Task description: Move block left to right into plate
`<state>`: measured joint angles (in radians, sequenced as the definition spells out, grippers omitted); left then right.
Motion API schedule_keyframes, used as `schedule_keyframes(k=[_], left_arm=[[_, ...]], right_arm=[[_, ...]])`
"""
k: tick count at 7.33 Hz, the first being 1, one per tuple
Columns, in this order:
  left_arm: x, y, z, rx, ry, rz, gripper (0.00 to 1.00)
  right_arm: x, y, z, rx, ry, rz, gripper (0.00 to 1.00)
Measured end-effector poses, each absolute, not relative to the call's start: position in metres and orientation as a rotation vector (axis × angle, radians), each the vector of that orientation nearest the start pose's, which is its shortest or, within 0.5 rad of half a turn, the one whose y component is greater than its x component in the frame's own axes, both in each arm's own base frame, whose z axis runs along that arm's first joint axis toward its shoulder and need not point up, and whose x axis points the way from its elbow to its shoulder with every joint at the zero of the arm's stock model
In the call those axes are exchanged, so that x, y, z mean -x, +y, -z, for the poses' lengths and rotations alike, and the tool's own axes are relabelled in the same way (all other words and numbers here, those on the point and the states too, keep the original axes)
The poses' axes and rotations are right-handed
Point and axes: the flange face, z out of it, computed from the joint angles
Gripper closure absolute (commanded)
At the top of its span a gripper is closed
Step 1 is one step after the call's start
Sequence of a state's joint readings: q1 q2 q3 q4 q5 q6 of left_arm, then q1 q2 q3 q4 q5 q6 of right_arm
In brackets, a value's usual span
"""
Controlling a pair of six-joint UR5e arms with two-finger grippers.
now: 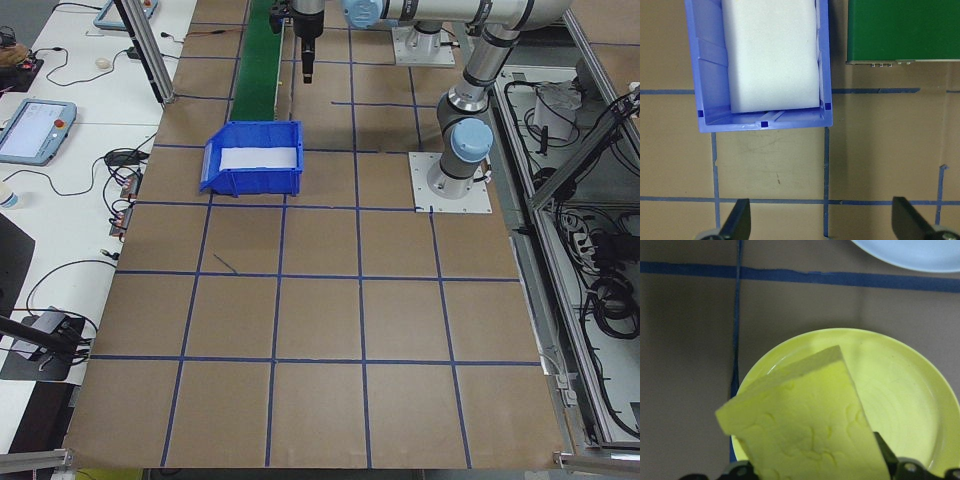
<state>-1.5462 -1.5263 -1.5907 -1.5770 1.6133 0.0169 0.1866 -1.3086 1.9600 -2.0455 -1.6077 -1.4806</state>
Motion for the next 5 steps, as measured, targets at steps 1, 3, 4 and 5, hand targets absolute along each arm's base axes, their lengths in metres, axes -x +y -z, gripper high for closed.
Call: schedule_keyframes(k=[1, 3, 4, 5], left_arm=[[0.117, -0.478, -0.499, 0.013, 3.099, 0.027, 0.0], [0.117, -0.478, -0.499, 0.014, 3.099, 0.029, 0.0], [0.117, -0.478, -0.499, 0.014, 3.098, 0.03, 0.0], [0.117, -0.478, -0.5, 0.014, 3.098, 0.031, 0.0]], right_arm=[[0.472, -0.218, -0.218, 0.143, 2.964, -0.1, 0.0], [0.47, -0.225, -0.237, 0.068, 3.007, -0.115, 0.0], [0.461, -0.241, -0.254, 0.056, 3.041, -0.129, 0.0], [0.442, -0.273, -0.269, 0.079, 3.072, -0.14, 0.0]])
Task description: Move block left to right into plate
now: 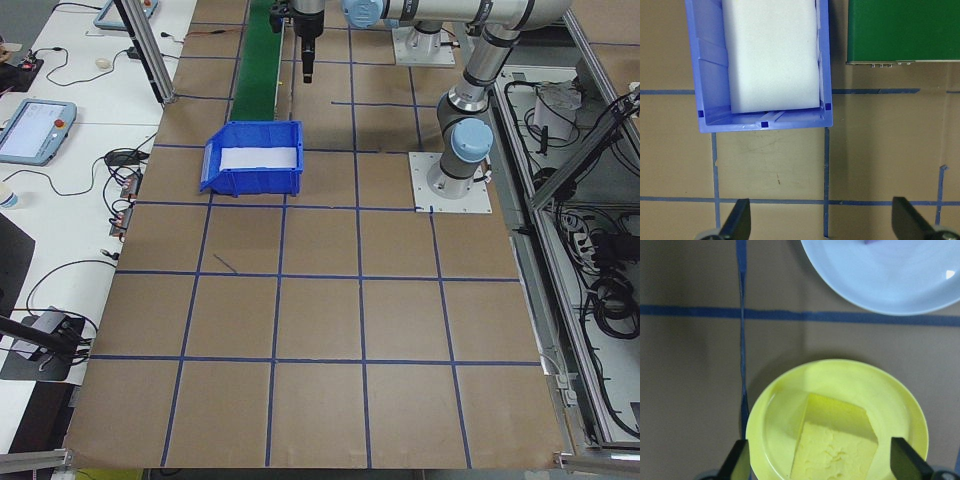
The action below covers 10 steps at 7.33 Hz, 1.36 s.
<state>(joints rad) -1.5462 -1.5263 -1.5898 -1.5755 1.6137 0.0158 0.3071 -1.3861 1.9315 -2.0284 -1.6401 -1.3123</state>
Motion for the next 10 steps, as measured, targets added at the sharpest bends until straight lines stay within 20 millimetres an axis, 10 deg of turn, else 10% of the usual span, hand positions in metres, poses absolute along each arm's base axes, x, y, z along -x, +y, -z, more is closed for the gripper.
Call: schedule_keyframes(k=[4, 10], left_arm=[[0.117, -0.478, -0.5, 0.013, 3.098, 0.033, 0.0], [0.117, -0.478, -0.501, 0.012, 3.098, 0.034, 0.0]], right_arm=[[0.3, -0.431, -0.33, 0.136, 3.133, -0.076, 0.0], [0.038, -0.489, -0.429, -0.172, 3.133, -0.053, 0.0]])
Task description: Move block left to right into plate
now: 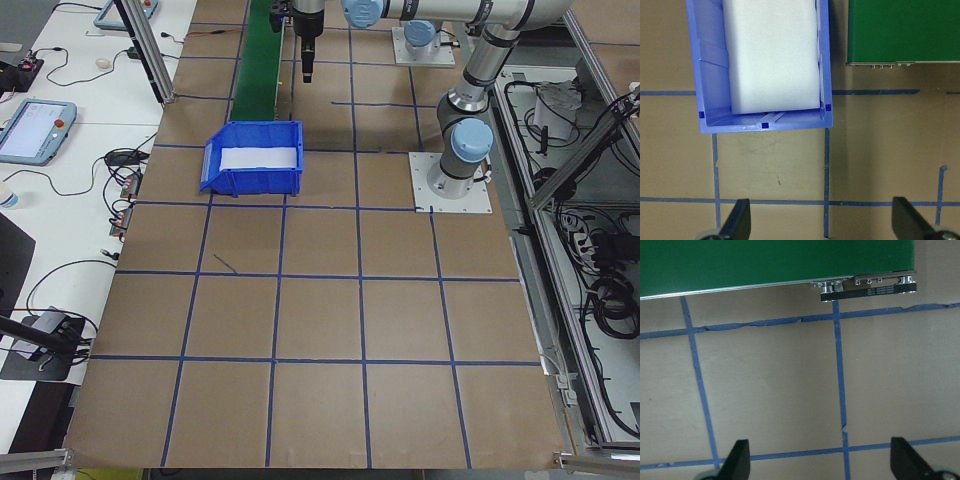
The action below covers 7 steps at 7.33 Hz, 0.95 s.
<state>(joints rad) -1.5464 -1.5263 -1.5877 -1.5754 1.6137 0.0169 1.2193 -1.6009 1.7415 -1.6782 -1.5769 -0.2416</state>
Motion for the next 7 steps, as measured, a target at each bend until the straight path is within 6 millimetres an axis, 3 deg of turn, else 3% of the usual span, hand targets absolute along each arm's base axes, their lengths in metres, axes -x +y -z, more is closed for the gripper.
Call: schedule_keyframes(k=[2, 3, 5, 7], left_arm=[[0.117, -0.478, -0.501, 0.013, 3.098, 0.036, 0.0], [0.117, -0.478, -0.501, 0.013, 3.098, 0.036, 0.0], [0.117, -0.478, -0.501, 0.013, 3.098, 0.037, 0.0], [0.117, -0.478, -0.501, 0.013, 3.098, 0.037, 0.0]], right_arm=[[-0.038, -0.492, -0.485, -0.241, 3.135, -0.018, 0.0], [-0.077, -0.49, -0.503, -0.244, 3.133, 0.0, 0.0], [-0.135, -0.485, -0.5, -0.258, 3.131, -0.02, 0.0], [-0.153, -0.482, -0.493, -0.254, 3.134, -0.043, 0.0]])
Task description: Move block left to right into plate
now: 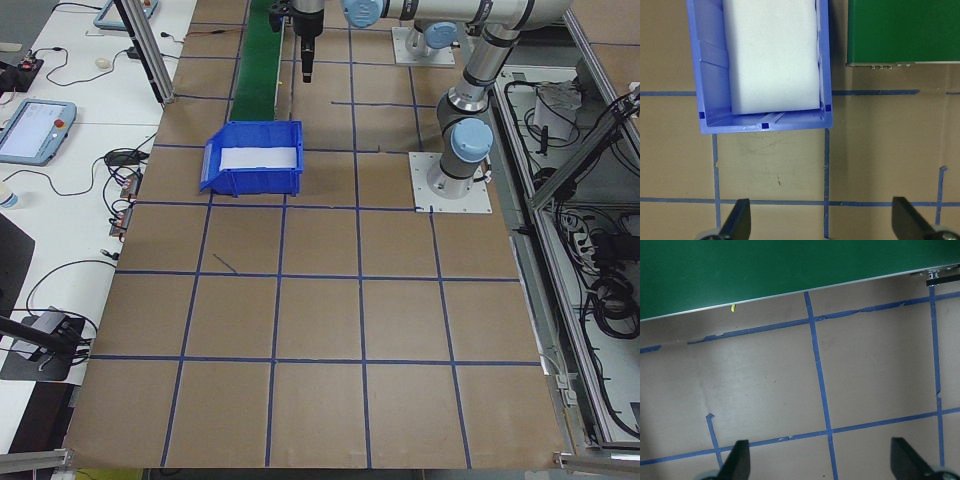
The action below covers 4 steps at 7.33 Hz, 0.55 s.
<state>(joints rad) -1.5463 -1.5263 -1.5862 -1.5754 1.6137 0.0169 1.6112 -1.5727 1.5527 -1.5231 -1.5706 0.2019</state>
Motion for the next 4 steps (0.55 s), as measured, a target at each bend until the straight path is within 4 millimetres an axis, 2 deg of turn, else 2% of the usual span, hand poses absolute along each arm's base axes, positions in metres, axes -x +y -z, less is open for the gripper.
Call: schedule_keyframes(k=[4], left_arm=[[0.1173, -0.4782, -0.5008, 0.013, 3.098, 0.034, 0.0]], right_arm=[[-0.1556, -0.4799, -0.4913, -0.237, 3.135, -0.059, 0.0]])
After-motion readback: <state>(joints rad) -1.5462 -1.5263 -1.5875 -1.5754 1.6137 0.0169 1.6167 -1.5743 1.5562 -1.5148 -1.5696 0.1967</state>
